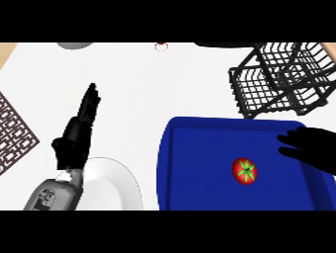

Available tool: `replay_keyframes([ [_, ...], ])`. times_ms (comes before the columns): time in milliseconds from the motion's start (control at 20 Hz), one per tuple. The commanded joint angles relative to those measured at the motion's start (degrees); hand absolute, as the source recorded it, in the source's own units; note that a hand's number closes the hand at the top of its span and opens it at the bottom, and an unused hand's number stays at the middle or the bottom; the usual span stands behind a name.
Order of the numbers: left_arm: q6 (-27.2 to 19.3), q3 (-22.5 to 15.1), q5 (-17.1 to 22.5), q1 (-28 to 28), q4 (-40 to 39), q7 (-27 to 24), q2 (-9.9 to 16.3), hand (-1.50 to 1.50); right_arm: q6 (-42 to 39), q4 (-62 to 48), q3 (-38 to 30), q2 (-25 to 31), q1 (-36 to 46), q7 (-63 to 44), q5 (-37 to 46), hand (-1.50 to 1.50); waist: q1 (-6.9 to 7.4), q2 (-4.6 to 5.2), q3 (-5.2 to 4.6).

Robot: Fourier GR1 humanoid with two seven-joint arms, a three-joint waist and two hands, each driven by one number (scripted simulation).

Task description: Pick the tomato from the tray and place it in the tiered basket

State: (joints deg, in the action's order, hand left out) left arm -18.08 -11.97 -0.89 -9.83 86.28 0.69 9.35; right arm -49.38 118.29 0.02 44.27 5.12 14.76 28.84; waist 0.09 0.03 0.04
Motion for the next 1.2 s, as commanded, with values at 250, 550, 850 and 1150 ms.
replay_keyframes([
  [250,-1.4,-1.7,-3.3,2.7,2.1,0.5,-2.7,0.0,10.3,-4.5,3.9,5.0,-2.2,17.5,10.5,-1.5,-0.05,-0.06,0.04],
  [550,3.2,2.7,-1.9,0.9,-0.6,-0.9,-1.3,0.0,11.6,-2.0,9.1,-3.0,-1.5,10.2,15.9,-1.5,-0.13,-0.03,-0.04],
  [850,4.8,4.3,-2.2,0.8,3.0,2.4,-0.5,0.0,14.9,-13.7,8.9,-6.7,3.1,12.4,20.6,-1.5,0.14,0.0,-0.03],
  [1150,4.5,3.6,-4.4,1.8,4.5,3.2,-2.2,0.0,10.5,-16.8,7.6,-7.3,5.0,13.4,21.1,-1.5,0.14,-0.03,-0.04],
])
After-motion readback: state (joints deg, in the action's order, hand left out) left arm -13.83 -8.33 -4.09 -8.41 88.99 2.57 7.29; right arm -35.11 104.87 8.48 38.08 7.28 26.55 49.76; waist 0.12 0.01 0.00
